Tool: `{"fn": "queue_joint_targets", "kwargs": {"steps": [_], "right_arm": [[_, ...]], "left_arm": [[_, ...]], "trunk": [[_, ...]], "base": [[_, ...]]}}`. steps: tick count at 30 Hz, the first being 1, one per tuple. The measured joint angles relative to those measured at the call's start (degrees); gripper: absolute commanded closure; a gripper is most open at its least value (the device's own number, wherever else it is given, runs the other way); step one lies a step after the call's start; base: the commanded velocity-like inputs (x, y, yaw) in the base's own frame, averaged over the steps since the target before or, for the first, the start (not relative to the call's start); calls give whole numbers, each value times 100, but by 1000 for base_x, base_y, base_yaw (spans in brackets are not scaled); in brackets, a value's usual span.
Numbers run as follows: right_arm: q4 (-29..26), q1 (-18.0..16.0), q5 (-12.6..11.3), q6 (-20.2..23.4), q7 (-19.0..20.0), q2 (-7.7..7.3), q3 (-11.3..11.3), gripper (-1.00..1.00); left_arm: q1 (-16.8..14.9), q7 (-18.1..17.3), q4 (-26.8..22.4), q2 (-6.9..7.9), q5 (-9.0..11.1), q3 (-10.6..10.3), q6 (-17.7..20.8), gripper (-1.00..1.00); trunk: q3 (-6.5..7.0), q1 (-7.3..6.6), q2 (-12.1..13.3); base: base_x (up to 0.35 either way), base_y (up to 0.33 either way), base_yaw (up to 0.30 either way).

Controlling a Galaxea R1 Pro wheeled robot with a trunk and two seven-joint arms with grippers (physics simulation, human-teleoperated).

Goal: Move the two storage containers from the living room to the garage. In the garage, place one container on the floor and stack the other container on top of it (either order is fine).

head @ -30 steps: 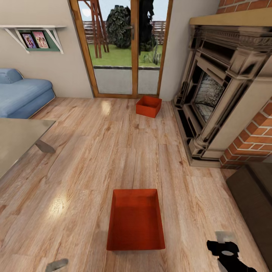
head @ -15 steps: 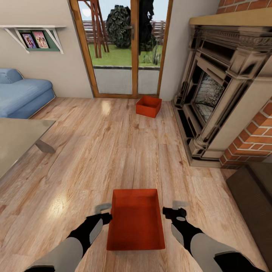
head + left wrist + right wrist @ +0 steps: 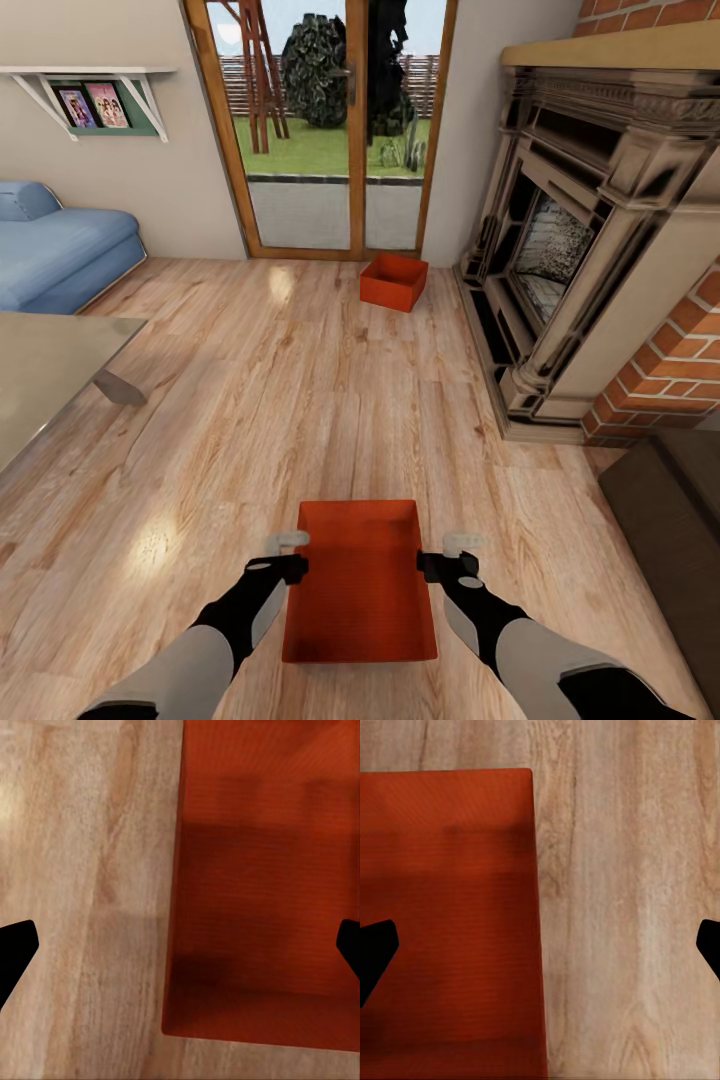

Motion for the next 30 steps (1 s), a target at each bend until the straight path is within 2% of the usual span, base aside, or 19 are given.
{"fn": "queue_joint_targets", "kwargs": {"steps": [5, 9, 10, 30], "right_arm": [[206, 7, 9, -24, 52, 0, 2, -100], [470, 8, 32, -66, 141, 109, 9, -100], [529, 9, 38, -75, 159, 142, 10, -100], [547, 9, 24, -87, 163, 164, 9, -100]], "left_arm": [[0, -2, -41, 21, -14, 6, -8, -100], [-1, -2, -49, 20, 12, 12, -17, -100], [0, -2, -19, 9, 24, 10, -141, -100], [0, -3, 219, 5, 47, 15, -211, -100]], "trunk": [[0, 0, 0], [0, 0, 0], [0, 0, 0], [-17, 21, -39]], "base": [[0, 0, 0], [0, 0, 0], [0, 0, 0], [0, 0, 0]]}}
